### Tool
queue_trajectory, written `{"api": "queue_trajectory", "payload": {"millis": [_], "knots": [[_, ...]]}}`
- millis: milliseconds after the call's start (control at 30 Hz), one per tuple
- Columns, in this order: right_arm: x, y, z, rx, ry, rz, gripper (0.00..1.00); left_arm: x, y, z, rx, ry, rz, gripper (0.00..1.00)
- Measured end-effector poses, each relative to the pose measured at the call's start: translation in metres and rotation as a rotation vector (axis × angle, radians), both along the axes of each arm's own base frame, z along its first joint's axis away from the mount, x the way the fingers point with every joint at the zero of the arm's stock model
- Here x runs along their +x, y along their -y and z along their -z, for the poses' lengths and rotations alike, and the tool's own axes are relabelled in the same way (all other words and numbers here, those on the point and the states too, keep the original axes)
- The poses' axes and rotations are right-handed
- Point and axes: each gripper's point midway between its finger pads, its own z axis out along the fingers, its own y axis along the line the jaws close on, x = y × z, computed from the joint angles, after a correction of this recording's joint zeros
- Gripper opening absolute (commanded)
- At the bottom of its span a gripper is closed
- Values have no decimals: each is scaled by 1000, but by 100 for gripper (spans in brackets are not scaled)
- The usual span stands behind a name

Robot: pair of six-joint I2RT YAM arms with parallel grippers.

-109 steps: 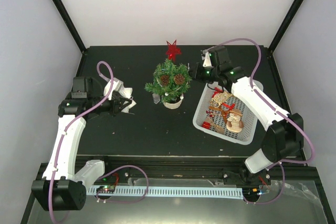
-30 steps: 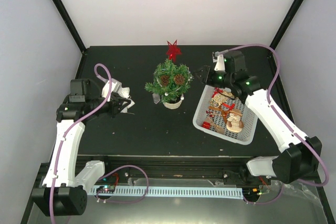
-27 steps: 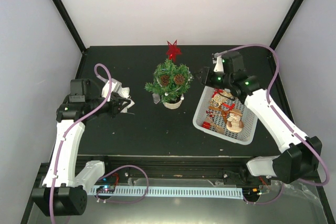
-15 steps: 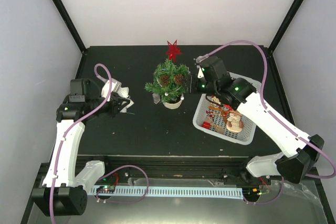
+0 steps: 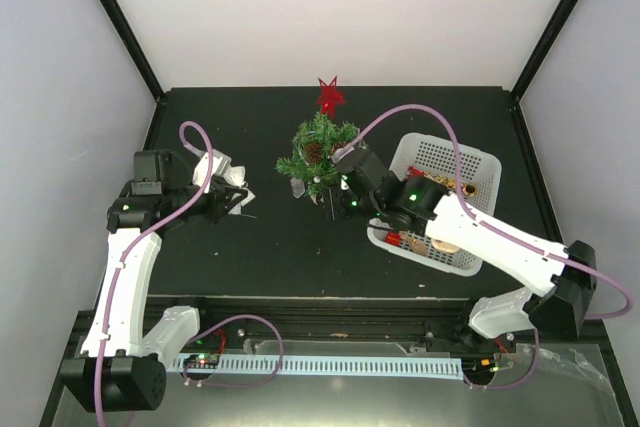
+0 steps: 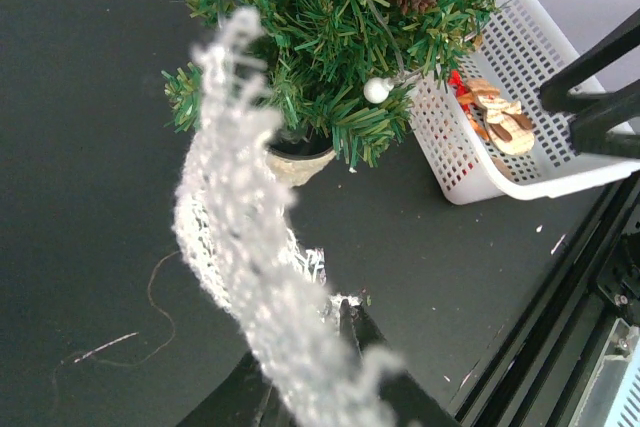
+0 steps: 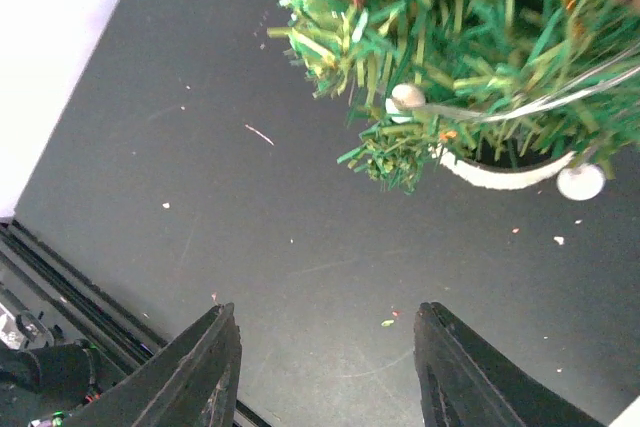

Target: Decorate the small christmas tree

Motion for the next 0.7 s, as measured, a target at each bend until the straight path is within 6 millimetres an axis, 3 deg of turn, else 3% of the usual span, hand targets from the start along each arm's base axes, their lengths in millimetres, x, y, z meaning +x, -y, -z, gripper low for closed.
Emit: {"api": "queue_trajectory", "payload": {"millis": [400, 700], "knots": [[14, -58, 58, 41, -67, -20, 49, 0, 0, 0, 2, 1, -2, 14], [31, -77, 72, 105, -25, 31, 46, -2, -1, -4, 3, 20, -5, 15]]}}
